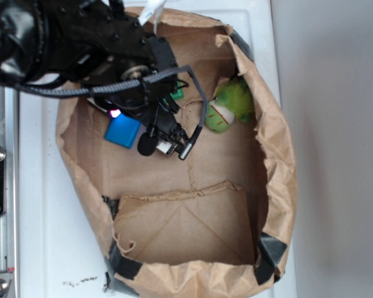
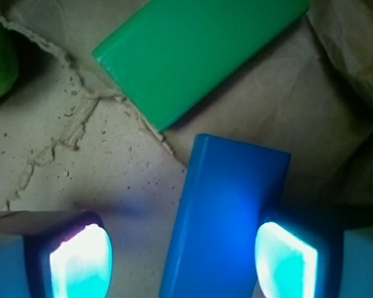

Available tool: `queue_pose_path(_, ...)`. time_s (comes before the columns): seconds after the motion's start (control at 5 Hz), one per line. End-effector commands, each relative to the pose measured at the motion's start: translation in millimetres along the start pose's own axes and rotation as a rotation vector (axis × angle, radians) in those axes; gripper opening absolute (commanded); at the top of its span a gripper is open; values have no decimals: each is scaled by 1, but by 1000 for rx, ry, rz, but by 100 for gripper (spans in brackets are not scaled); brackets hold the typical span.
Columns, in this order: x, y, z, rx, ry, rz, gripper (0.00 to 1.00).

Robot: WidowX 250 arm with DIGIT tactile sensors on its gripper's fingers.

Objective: Grab the blue block.

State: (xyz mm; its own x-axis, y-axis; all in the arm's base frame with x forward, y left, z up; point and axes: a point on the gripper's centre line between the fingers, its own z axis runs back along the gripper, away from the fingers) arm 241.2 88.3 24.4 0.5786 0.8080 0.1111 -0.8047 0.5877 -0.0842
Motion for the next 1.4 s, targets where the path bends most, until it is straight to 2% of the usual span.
queue_pose_path(0.0, 14, 23, -24, 107, -66, -21, 100)
queue_pose_path(0.2, 13, 25, -28, 119, -74, -34, 100)
queue_pose_path(0.4, 11, 24, -25, 103, -58, -37, 100)
queue_pose_path(0.6, 10, 24, -25, 96, -53, -34, 0)
queue_pose_path(0.8, 10, 20, -19, 81, -67, -95, 0)
queue_pose_path(1.2, 5, 7, -1, -3, -55, -279, 0)
